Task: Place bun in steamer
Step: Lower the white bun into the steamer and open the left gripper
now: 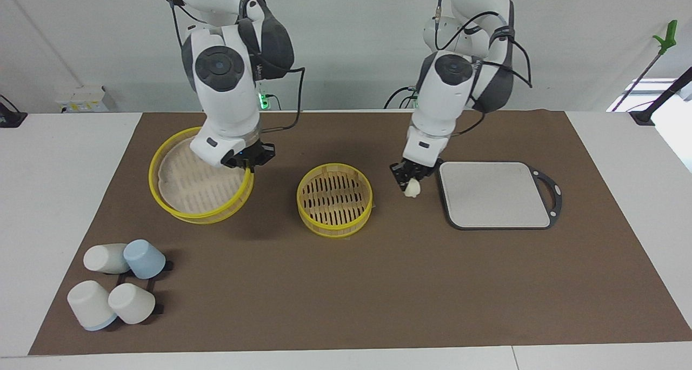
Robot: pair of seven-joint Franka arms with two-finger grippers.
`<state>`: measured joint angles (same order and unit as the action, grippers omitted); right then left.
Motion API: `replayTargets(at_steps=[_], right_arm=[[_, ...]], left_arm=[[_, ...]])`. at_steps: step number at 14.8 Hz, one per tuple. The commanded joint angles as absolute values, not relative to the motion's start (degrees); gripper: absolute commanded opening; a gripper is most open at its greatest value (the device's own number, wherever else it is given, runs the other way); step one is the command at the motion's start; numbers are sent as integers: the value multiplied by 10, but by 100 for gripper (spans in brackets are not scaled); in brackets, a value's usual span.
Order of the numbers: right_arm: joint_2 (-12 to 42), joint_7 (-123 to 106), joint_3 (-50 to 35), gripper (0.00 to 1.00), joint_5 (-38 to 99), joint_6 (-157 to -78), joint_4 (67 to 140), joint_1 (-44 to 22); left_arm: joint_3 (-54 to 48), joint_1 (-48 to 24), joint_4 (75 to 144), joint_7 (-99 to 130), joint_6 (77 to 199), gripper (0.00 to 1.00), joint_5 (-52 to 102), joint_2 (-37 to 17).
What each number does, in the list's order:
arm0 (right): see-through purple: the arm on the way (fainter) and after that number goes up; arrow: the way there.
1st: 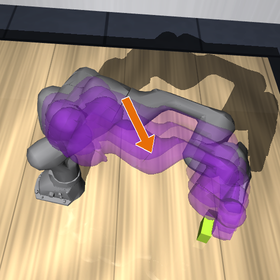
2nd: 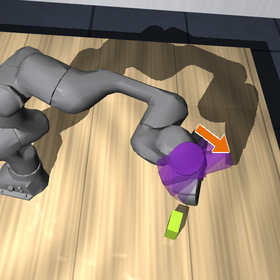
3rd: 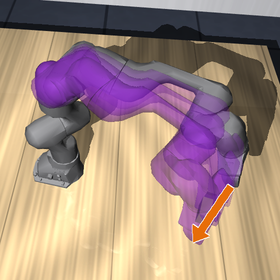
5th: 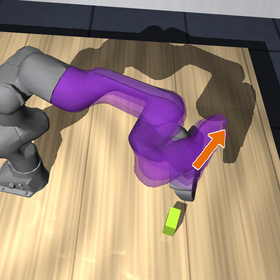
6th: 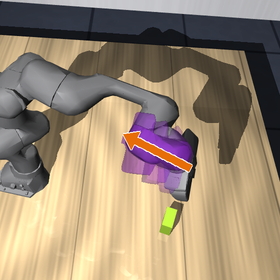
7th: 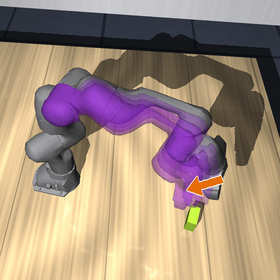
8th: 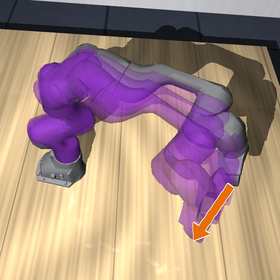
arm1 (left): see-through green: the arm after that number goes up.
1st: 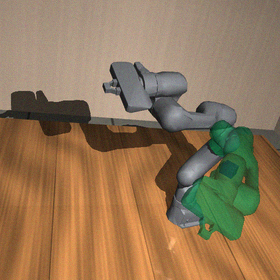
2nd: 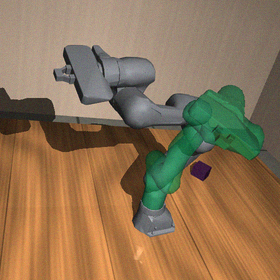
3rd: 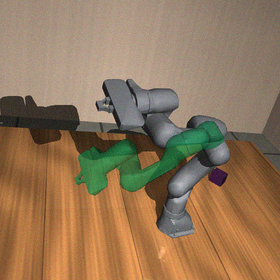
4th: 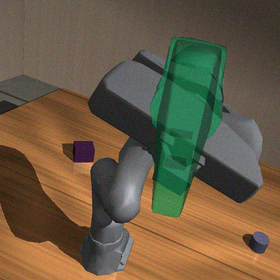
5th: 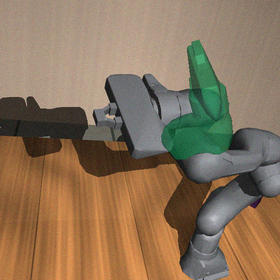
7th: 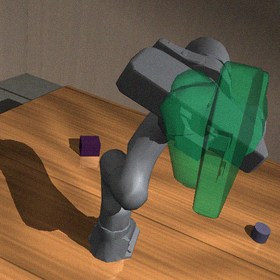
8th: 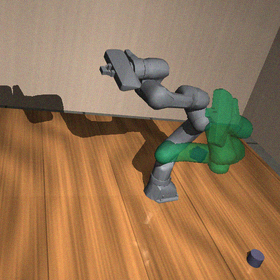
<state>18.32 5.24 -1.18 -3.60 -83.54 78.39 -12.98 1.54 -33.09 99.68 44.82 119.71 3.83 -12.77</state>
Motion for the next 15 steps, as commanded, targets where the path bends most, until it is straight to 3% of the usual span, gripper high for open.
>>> replayTargets(at_steps=[1, 7, 9, 11, 12, 13, 15], right_arm=[[146, -1, -19, 0, -34, -838, 837, -103], [140, -4, -19, 0, -34, -841, 850, -104], [140, -4, -19, 0, -34, -845, 851, -103], [140, -4, -20, 0, -34, -845, 851, -104], [140, -4, -20, 0, -33, -846, 851, -104], [140, -4, -20, 0, -33, -846, 851, -105], [140, -4, -20, 0, -33, -847, 851, -104]], left_arm=[[30, -397, 980, 492, 1239, 35, 46, -190], [30, -458, 1018, 495, 1346, 35, -11, -250], [29, -459, 1019, 492, 1343, 41, -20, -250], [29, -459, 1015, 493, 1339, 56, -20, -250], [29, -459, 1014, 495, 1337, 83, -20, -250], [29, -459, 1013, 496, 1330, 100, -19, -249], [28, -451, 1014, 495, 1300, 100, -15, -223]])
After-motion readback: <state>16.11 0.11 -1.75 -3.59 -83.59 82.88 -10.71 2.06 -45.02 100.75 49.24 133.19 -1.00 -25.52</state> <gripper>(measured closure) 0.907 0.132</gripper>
